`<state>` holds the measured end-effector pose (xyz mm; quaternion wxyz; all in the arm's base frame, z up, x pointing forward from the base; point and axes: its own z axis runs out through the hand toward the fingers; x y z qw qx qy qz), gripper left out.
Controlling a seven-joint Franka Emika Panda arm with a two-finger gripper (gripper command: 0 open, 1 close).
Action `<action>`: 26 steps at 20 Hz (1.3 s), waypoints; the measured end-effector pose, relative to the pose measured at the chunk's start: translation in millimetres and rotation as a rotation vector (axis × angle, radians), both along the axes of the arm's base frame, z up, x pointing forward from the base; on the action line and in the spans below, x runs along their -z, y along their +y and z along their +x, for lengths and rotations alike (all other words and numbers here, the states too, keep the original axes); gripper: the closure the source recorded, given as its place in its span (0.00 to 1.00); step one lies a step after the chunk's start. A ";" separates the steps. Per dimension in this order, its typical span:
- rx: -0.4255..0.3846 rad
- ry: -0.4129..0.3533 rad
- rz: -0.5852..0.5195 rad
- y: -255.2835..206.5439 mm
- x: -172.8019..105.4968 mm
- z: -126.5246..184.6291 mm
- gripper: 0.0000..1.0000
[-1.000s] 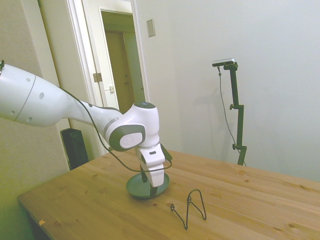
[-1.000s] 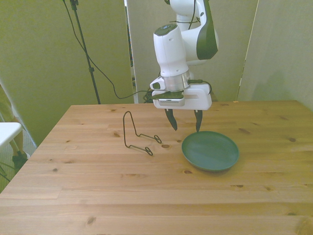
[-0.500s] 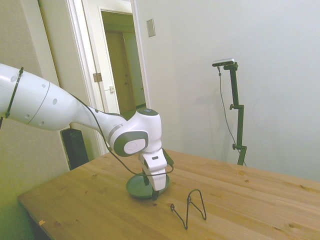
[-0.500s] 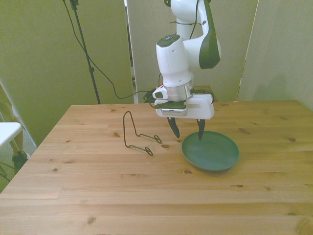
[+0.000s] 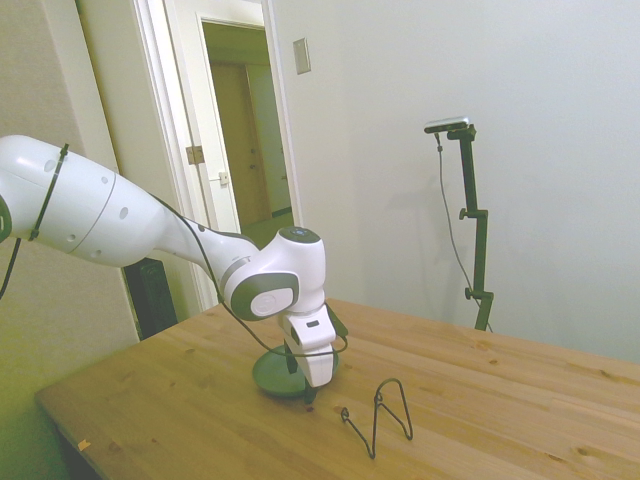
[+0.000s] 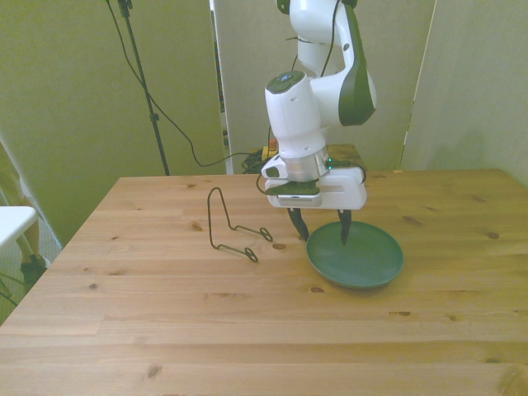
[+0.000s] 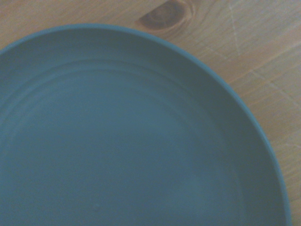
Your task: Load the plate
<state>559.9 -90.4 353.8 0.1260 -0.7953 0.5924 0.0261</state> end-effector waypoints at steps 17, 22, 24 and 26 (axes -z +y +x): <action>-0.009 -0.012 0.009 -2.7 8.4 -2.1 1.00; -0.008 -0.024 0.005 -4.8 8.3 -2.0 1.00; -0.006 -0.030 0.004 -6.8 6.2 -2.3 1.00; -0.007 -0.037 0.001 -9.1 5.0 -5.2 1.00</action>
